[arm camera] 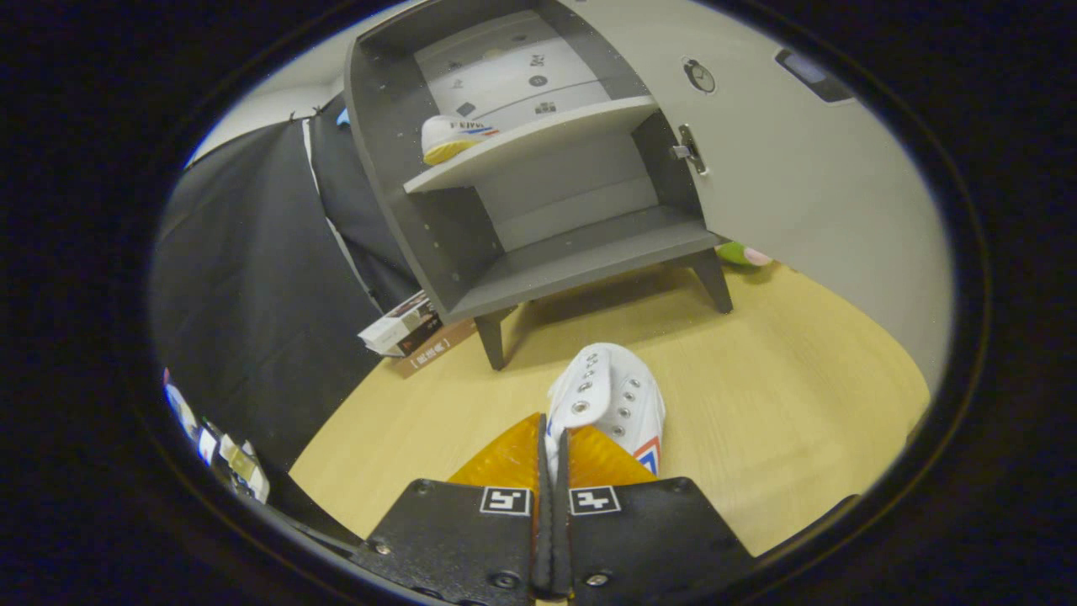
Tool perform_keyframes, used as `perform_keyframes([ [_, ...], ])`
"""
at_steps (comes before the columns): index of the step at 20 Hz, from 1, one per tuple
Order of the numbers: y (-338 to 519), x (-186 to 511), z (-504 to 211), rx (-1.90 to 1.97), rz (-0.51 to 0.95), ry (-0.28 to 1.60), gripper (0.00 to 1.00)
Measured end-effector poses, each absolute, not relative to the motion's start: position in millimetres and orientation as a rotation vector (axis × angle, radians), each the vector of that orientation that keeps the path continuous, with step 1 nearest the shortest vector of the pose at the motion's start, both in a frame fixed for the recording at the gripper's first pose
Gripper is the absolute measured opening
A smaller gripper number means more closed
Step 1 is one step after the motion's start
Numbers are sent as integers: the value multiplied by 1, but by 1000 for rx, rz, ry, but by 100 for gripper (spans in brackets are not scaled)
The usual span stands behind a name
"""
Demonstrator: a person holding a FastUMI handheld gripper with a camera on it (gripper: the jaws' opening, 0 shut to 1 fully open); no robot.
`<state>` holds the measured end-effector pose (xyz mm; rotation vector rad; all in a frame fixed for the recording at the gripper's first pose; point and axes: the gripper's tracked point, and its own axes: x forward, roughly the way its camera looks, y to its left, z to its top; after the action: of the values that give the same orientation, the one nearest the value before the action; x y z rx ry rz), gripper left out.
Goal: Open the shoe cabinet door, grab the shoes and put them into the shoe cabinet, then close the shoe cabinet door.
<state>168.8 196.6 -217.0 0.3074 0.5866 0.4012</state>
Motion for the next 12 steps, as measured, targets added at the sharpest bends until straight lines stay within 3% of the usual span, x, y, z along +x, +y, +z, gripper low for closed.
perform_keyframes([
  [12,212,147,-29,220,477,337,4],
])
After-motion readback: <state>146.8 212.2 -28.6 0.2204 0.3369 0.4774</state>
